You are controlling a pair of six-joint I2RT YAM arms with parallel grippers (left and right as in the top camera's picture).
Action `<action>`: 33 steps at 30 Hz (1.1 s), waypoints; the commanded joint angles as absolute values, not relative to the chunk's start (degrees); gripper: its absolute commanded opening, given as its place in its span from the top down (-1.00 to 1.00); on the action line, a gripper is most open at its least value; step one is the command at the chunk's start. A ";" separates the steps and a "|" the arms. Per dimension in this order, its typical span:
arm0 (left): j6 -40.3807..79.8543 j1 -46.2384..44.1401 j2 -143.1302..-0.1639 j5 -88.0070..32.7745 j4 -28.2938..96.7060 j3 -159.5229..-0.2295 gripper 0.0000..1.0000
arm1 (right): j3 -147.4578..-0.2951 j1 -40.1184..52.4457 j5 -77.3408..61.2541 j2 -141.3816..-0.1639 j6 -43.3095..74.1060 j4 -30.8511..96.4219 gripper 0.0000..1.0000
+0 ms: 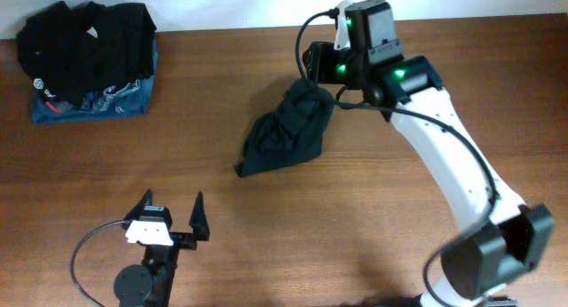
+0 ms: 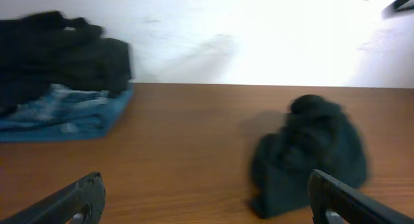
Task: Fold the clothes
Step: 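Lower the held t-shirt onto the table center with the right gripper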
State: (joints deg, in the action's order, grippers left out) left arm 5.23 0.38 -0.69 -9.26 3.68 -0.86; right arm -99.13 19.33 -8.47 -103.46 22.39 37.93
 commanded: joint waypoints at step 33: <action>14.76 0.05 -1.67 -28.10 3.01 -0.58 -0.99 | -96.60 17.89 -13.34 -118.45 48.88 44.93 -0.02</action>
State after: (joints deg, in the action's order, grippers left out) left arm 14.41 0.38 -1.41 -26.83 2.83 -0.86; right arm -98.30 16.91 -13.19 -119.11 46.70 44.97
